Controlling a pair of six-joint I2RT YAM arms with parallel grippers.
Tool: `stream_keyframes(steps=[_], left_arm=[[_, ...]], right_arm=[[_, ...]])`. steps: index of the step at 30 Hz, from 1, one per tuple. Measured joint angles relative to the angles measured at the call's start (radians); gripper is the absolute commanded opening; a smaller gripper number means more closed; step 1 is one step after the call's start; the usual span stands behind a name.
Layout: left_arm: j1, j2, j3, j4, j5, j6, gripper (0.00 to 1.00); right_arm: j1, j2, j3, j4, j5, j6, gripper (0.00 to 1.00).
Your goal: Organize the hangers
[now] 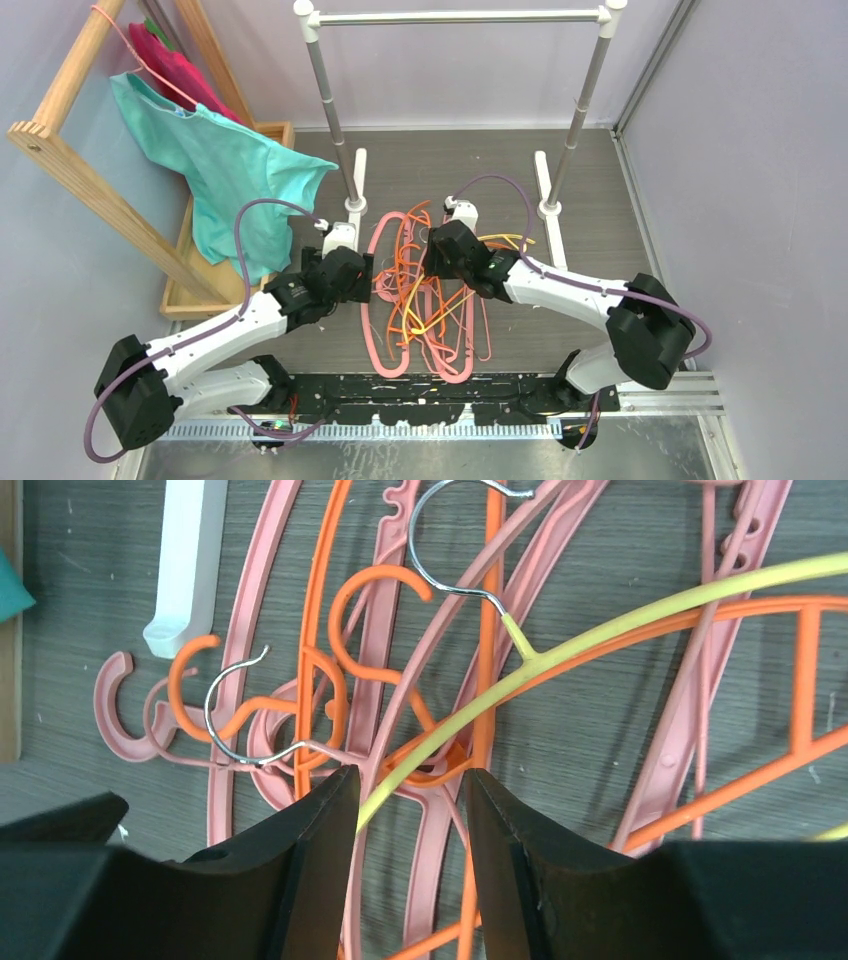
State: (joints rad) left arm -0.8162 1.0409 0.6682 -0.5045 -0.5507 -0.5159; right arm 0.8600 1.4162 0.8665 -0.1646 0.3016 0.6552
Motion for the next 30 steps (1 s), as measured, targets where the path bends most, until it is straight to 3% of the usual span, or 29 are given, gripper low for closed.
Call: stream_keyframes(steps=[15, 22, 30], left_arm=[[0.0, -0.037, -0.011, -0.003, 0.044, 0.001, 0.98], [0.0, -0.045, -0.013, -0.008, 0.051, 0.0, 0.98], [0.0, -0.045, -0.021, -0.011, 0.055, -0.001, 0.98]], right_arm=[[0.0, 0.13, -0.001, 0.036, 0.024, 0.175, 0.48], [0.0, 0.163, -0.001, 0.075, 0.054, 0.196, 0.31], [0.0, 0.177, -0.01, 0.108, 0.087, 0.202, 0.31]])
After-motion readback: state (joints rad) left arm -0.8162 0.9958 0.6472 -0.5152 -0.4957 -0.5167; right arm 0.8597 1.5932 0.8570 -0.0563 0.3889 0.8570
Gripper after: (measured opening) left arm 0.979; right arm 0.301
